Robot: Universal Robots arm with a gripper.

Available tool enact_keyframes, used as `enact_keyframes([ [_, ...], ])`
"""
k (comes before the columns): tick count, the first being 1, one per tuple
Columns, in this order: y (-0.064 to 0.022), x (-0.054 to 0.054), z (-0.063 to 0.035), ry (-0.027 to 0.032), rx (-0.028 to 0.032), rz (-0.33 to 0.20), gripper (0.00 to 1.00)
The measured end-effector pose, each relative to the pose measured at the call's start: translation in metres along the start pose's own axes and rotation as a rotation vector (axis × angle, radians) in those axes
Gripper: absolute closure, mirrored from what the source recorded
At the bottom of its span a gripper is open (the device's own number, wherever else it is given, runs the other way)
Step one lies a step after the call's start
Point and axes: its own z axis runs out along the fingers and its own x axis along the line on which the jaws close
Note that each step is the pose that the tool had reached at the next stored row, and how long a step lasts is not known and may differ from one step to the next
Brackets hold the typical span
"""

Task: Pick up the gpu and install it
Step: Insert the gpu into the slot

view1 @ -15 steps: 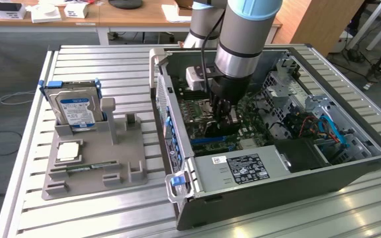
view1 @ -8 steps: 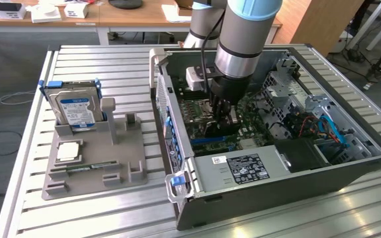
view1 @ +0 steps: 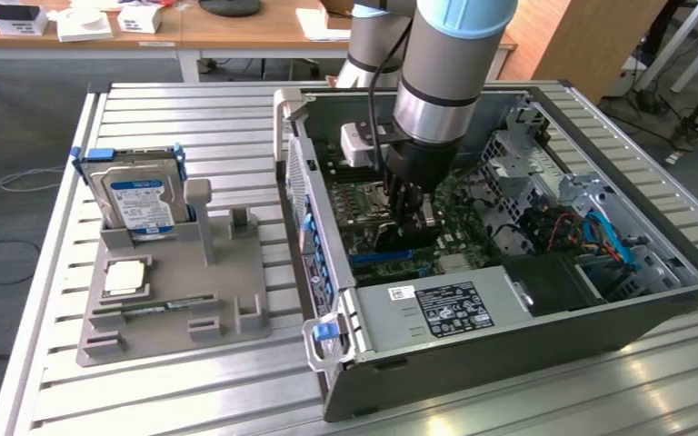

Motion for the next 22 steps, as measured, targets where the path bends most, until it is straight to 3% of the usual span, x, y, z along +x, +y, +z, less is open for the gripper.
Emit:
enact_keyframes([
  [22, 0.0001, 0.0001, 0.0026, -0.0003, 0.0, 0.0, 0.73],
])
